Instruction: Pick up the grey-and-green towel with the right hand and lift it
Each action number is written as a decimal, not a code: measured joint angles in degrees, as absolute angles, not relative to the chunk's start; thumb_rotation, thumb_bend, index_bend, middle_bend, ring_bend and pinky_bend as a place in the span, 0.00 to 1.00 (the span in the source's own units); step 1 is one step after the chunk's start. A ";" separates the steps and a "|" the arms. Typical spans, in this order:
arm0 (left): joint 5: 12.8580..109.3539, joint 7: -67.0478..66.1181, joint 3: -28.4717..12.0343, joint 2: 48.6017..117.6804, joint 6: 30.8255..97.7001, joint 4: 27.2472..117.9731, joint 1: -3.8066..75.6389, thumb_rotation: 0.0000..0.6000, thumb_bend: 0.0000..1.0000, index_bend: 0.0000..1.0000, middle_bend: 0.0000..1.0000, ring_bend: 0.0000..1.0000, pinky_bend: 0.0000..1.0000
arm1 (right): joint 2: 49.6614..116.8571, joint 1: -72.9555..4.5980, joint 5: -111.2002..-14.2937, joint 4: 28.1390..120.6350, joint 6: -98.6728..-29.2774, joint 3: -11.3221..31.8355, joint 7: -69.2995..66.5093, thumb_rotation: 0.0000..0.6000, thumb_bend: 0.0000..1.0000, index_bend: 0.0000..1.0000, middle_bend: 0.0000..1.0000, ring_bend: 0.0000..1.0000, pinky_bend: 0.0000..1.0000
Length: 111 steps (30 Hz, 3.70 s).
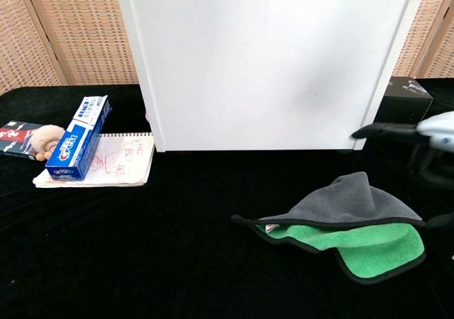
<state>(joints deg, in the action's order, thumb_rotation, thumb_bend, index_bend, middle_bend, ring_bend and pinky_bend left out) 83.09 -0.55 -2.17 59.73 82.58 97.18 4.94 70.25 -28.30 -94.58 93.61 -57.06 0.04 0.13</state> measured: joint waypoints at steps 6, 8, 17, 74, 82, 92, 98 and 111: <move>81.69 -1.15 -2.43 60.24 80.94 96.61 5.61 1.00 0.00 0.00 0.00 0.00 0.00 | 72.19 -34.10 -89.59 95.38 -46.59 1.74 1.46 1.00 0.00 0.03 0.93 0.92 1.00; 81.49 -1.20 -2.46 60.32 80.73 96.51 5.69 1.00 0.00 0.00 0.00 0.00 0.00 | 73.20 -35.63 -86.71 95.69 -43.70 2.39 2.16 1.00 0.00 0.04 0.93 0.92 1.00; 81.16 -1.05 -2.49 60.45 80.25 96.19 5.90 1.00 0.00 0.00 0.00 0.00 0.00 | 79.19 -39.97 -76.50 93.35 -37.46 3.96 9.21 1.00 0.00 0.05 0.93 0.92 1.00; 83.61 1.40 -1.48 59.49 81.34 96.95 5.49 1.00 0.00 0.00 0.00 0.00 0.00 | 77.12 -38.46 -62.84 103.69 -49.47 8.61 7.60 1.00 0.69 0.75 1.00 1.00 1.00; 84.24 2.47 -1.26 59.04 81.62 96.96 5.33 1.00 0.00 0.00 0.00 0.00 0.00 | 70.78 -37.56 -59.69 112.30 -51.64 12.94 3.13 1.00 0.69 0.76 1.00 1.00 1.00; 84.12 2.55 -1.27 59.01 81.42 96.93 5.41 1.00 0.00 0.00 0.00 0.00 0.00 | 63.43 -38.11 -52.07 119.41 -49.99 18.87 -3.95 1.00 0.70 0.77 1.00 1.00 1.00; 84.02 2.54 -1.29 59.02 81.25 96.91 5.49 1.00 0.00 0.00 0.00 0.00 0.00 | 56.79 -39.55 -45.11 122.29 -45.20 23.18 -10.72 1.00 0.71 0.77 1.00 1.00 1.00; 83.55 2.22 -1.39 59.14 80.88 96.78 5.65 1.00 0.00 0.00 0.00 0.00 0.00 | 50.79 -43.08 -36.02 122.13 -34.17 26.85 -20.66 1.00 0.71 0.78 1.00 1.00 1.00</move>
